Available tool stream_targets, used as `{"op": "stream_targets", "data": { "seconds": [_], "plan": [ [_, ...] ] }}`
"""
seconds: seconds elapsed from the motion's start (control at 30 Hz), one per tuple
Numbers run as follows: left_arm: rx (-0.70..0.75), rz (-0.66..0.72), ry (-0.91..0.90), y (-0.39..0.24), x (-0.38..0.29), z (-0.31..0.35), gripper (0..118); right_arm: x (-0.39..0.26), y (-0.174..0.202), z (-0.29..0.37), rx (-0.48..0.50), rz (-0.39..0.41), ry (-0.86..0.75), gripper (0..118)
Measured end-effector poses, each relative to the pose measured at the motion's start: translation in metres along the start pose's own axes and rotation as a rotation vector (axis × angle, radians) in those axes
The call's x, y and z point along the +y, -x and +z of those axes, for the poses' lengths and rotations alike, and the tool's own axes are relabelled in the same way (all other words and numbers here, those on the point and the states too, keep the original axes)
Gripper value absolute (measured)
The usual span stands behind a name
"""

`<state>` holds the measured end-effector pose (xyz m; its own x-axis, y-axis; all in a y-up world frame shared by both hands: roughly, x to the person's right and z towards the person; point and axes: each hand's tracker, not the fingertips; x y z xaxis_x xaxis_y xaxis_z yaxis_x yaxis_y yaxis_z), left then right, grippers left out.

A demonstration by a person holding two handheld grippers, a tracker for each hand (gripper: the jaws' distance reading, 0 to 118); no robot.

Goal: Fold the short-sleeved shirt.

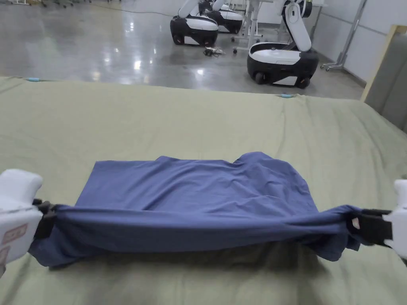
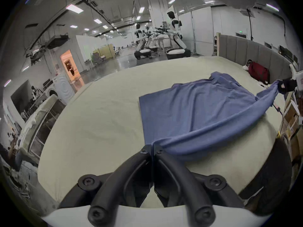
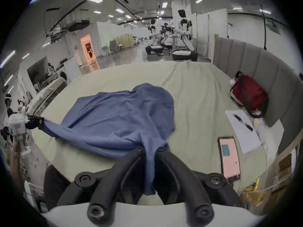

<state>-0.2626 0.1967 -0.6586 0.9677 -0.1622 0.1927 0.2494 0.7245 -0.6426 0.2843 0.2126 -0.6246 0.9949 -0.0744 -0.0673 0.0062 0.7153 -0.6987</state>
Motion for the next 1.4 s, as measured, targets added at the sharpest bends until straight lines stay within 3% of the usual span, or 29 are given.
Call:
{"op": "stream_targets", "data": {
  "seconds": [0.17,0.3,0.33,0.37,0.4,0.43,0.47,0.5,0.53,0.57,0.7,0.77,0.83,0.87,0.9,0.93,0.97,1.03,1.07,1.17,1.2,1.23,1.27,1.3,1.4],
  "plan": [
    [0.008,0.040,0.124,0.004,0.028,-0.083,0,0.035,-0.004,-0.091,-0.043,-0.038,0.158,12],
    [-0.001,0.097,0.183,0.006,0.021,-0.122,0,0.029,-0.016,-0.134,-0.015,-0.086,0.146,14],
    [0.008,0.115,0.185,0.007,0.018,-0.127,0,0.026,-0.019,-0.137,-0.022,-0.099,0.158,15],
    [0.003,0.133,0.187,0.007,0.013,-0.127,4,0.024,-0.020,-0.139,-0.020,-0.119,0.162,30],
    [0.000,0.138,0.181,0.007,0.010,-0.126,19,0.021,-0.022,-0.137,-0.009,-0.143,0.156,51],
    [0.006,0.142,0.172,0.006,0.007,-0.123,50,0.019,-0.022,-0.133,-0.011,-0.157,0.147,58],
    [0.023,0.137,0.144,0.004,0.004,-0.114,65,0.018,-0.028,-0.132,-0.030,-0.161,0.112,64],
    [0.033,0.129,0.117,0.002,0.001,-0.104,65,0.015,-0.025,-0.121,-0.033,-0.137,0.065,64],
    [0.030,0.125,0.075,-0.001,-0.003,-0.091,100,0.011,-0.020,-0.107,-0.037,-0.102,0.017,79],
    [0.029,0.121,-0.011,-0.007,-0.008,-0.071,118,0.006,-0.011,-0.091,-0.050,-0.057,-0.057,82],
    [0.023,0.155,-0.341,-0.043,-0.030,-0.004,117,-0.027,0.034,-0.037,0.036,0.048,-0.314,82],
    [0.033,0.146,-0.483,-0.063,-0.046,0.024,118,-0.053,0.063,-0.018,-0.003,0.077,-0.456,82],
    [0.151,0.109,-0.516,-0.084,-0.062,0.041,117,-0.074,0.080,-0.007,-0.004,0.111,-0.514,80],
    [0.202,0.087,-0.517,-0.092,-0.070,0.048,109,-0.083,0.090,-0.008,-0.024,0.121,-0.523,64],
    [0.200,0.077,-0.512,-0.092,-0.076,0.051,89,-0.091,0.095,-0.007,-0.038,0.118,-0.529,37],
    [0.176,0.083,-0.501,-0.094,-0.082,0.056,49,-0.100,0.098,-0.007,-0.041,0.123,-0.547,8],
    [0.174,0.081,-0.491,-0.093,-0.087,0.057,0,-0.106,0.101,-0.008,-0.077,0.124,-0.561,5],
    [0.204,0.055,-0.437,-0.077,-0.099,0.049,0,-0.115,0.102,-0.007,-0.057,0.131,-0.545,5],
    [0.150,0.070,-0.392,-0.068,-0.103,0.047,0,-0.118,0.102,-0.007,-0.035,0.131,-0.521,5],
    [0.180,0.146,-0.252,-0.038,-0.112,0.025,0,-0.129,0.107,-0.009,-0.039,0.159,-0.521,5],
    [0.191,0.157,-0.202,-0.030,-0.113,0.016,13,-0.133,0.107,-0.010,-0.033,0.163,-0.517,5],
    [0.167,0.174,-0.143,-0.023,-0.113,0.007,42,-0.136,0.108,-0.013,-0.020,0.161,-0.508,5],
    [0.152,0.185,-0.097,-0.018,-0.112,-0.002,95,-0.140,0.109,-0.016,-0.010,0.160,-0.501,5],
    [0.138,0.192,-0.047,-0.017,-0.109,-0.013,112,-0.144,0.110,-0.021,-0.009,0.165,-0.487,5],
    [0.137,0.185,-0.022,-0.006,-0.106,-0.041,110,-0.143,0.113,-0.014,-0.009,0.187,-0.531,5]
  ]
}}
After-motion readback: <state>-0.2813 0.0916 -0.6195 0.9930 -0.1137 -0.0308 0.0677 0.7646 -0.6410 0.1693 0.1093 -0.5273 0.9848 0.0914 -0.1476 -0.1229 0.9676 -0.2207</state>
